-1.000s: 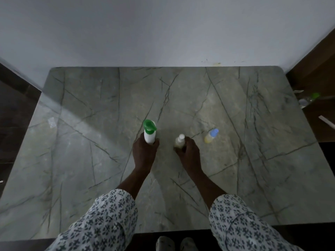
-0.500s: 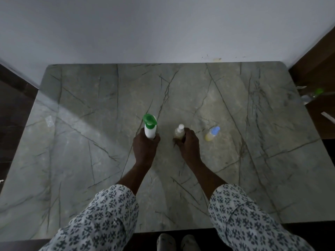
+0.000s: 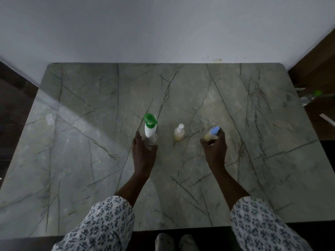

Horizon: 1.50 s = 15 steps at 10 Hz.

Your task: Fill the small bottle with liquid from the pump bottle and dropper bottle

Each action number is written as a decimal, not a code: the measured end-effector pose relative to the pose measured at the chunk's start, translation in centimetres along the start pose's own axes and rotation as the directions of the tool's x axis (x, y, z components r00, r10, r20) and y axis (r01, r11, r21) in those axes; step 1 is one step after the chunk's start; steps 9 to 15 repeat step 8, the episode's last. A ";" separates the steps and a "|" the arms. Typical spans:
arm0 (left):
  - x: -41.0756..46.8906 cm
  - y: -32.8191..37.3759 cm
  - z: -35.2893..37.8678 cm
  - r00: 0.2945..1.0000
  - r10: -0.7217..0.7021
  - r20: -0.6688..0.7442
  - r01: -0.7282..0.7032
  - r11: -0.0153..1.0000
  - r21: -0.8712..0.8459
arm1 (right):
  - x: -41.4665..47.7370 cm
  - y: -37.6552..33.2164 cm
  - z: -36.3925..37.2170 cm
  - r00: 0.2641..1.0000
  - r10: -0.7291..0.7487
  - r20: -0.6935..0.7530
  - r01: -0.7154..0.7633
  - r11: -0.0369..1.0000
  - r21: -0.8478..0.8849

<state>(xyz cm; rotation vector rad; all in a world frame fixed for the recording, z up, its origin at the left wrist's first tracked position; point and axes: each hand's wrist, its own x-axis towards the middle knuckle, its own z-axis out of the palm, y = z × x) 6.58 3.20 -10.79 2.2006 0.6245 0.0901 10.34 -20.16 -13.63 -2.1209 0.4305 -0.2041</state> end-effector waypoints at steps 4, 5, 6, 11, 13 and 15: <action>-2.2 -0.2 0.2 0.999 -0.051 0.011 0.051 0.999 0.009 | 1.3 -0.7 1.8 0.999 -0.046 0.023 0.047 0.997 -0.059; -2.0 -0.2 0.2 0.998 -0.057 0.024 0.057 0.998 -0.005 | 1.2 -0.7 1.5 0.999 -0.014 0.046 0.016 0.998 -0.060; -1.9 -0.4 0.2 0.998 -0.053 0.026 0.053 0.999 0.000 | 0.7 -0.9 1.2 0.998 0.016 0.063 -0.013 0.999 -0.048; -2.3 -0.9 0.1 0.999 -0.003 -0.048 0.006 0.999 0.053 | -1.2 -0.1 0.6 0.999 0.020 -0.027 -0.021 0.998 -0.059; -2.3 -0.9 0.1 0.999 -0.003 -0.048 0.006 0.999 0.053 | -1.2 -0.1 0.6 0.999 0.020 -0.027 -0.021 0.998 -0.059; -2.3 -0.9 0.1 0.999 -0.003 -0.048 0.006 0.999 0.053 | -1.2 -0.1 0.6 0.999 0.020 -0.027 -0.021 0.998 -0.059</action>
